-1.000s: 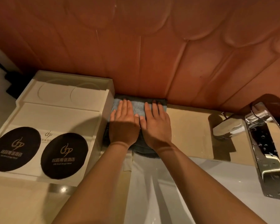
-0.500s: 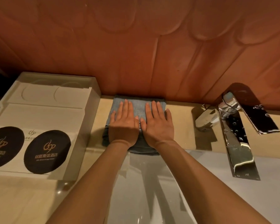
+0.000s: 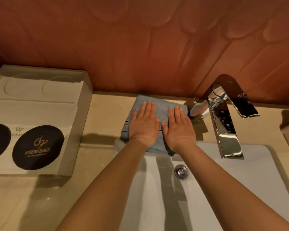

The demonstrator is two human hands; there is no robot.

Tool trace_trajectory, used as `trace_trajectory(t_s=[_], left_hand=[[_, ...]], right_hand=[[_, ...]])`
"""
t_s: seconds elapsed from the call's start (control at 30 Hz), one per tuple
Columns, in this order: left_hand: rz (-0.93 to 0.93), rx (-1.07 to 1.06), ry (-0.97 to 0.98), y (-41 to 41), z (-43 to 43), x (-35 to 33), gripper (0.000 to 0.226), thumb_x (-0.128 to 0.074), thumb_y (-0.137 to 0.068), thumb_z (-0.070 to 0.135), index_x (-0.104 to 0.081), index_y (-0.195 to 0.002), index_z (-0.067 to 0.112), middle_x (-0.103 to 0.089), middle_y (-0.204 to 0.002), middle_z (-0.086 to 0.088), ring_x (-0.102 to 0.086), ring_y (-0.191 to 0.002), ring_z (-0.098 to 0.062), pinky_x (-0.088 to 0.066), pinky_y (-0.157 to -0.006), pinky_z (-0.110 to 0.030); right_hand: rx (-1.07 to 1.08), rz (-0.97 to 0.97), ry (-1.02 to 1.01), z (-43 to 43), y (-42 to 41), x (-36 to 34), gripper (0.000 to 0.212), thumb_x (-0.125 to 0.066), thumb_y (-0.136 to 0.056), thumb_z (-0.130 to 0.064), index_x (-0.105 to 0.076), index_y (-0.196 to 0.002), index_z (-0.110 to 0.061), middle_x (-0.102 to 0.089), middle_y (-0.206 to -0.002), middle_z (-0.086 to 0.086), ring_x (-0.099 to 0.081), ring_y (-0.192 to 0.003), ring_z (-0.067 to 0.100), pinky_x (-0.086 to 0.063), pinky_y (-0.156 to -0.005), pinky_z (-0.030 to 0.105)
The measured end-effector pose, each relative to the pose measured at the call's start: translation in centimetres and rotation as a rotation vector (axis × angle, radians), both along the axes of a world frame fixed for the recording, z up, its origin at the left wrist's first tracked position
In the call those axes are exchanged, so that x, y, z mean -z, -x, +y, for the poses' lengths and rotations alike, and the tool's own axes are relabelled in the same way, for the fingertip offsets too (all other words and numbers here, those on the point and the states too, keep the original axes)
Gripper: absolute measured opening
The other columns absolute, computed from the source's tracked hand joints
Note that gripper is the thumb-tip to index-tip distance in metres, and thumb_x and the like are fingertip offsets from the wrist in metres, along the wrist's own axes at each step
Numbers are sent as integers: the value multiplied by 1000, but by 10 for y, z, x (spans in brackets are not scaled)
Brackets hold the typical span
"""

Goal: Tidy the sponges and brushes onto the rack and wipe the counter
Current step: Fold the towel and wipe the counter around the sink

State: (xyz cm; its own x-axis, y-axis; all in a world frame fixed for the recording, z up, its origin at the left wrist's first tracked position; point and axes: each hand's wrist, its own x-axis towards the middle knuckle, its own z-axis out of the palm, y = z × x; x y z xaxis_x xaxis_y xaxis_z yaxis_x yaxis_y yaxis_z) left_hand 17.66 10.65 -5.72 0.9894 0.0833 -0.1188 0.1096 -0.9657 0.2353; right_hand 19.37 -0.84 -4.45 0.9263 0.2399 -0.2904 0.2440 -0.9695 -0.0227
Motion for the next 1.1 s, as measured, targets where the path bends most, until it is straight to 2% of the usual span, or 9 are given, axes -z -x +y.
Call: trace_trajectory(t_s=[0.23,0.4,0.53,0.63,0.73,0.9,1.0,1.07,1.1], left_hand=[[-5,15,29,32,-15,2,56,-13,-102,33,11,-148,13,12,-158,-2,13,-145,-16,7,-116,-34],[52,23,-19,55,-23,1,58,-13,-101,35,18,-146,13,17,-157,-2,16,-145,-16,8,-116,-33],[71,56,15,64,-37,-8,70,-23,-98,45,14,-148,13,15,-158,-4,13,-145,-18,4,-117,-34],[48,115,35,72,-61,-13,80,-28,-94,54,12,-148,11,14,-158,-6,11,-146,-20,2,-117,-35],[40,163,5,73,-92,-13,80,-29,-95,53,11,-148,10,12,-158,-7,11,-146,-21,2,-117,-36],[56,109,269,63,-154,-8,61,-35,-94,43,-23,-147,15,-27,-153,-7,-20,-141,-21,-6,-114,-28],[181,166,274,45,-185,-2,64,-10,-92,44,-13,-149,17,-14,-157,-10,-12,-145,-28,-5,-118,-43],[22,170,279,33,-196,1,76,-10,-82,45,-15,-149,10,-17,-156,-15,-17,-144,-32,-11,-118,-43],[-85,150,281,27,-200,4,74,-20,-81,41,-31,-143,1,-32,-149,-21,-29,-139,-36,-14,-118,-39]], right_hand=[[-24,-27,-101,-16,28,-2,60,-18,-101,-37,6,-148,-7,10,-157,14,11,-146,24,10,-116,30],[-47,-37,-176,-30,52,1,69,-6,-90,-44,4,-148,-6,7,-157,16,11,-146,24,15,-111,24],[69,82,-440,-42,66,0,67,-26,-94,-38,2,-148,-8,8,-156,8,6,-146,20,5,-118,27],[103,17,-204,-73,76,-9,63,-27,-97,-45,-6,-150,-19,-15,-157,5,-18,-143,20,-19,-115,32],[97,-140,-171,-106,78,-16,54,-27,-94,-44,-37,-141,-19,-47,-141,11,-41,-130,26,-26,-110,35],[105,-67,21,-172,51,-9,64,-10,-93,-44,-1,-150,-17,-2,-159,5,0,-147,17,0,-118,34],[104,-70,11,-198,37,-14,63,-10,-93,-41,-5,-150,-16,-6,-159,5,-2,-147,18,0,-118,34],[96,-59,-1,-206,27,-14,61,-12,-95,-39,-9,-150,-14,-10,-159,8,-5,-147,20,-2,-118,34],[92,-62,-7,-208,22,-12,63,-10,-92,-39,-11,-150,-13,-12,-158,9,-7,-147,20,-4,-118,34]])
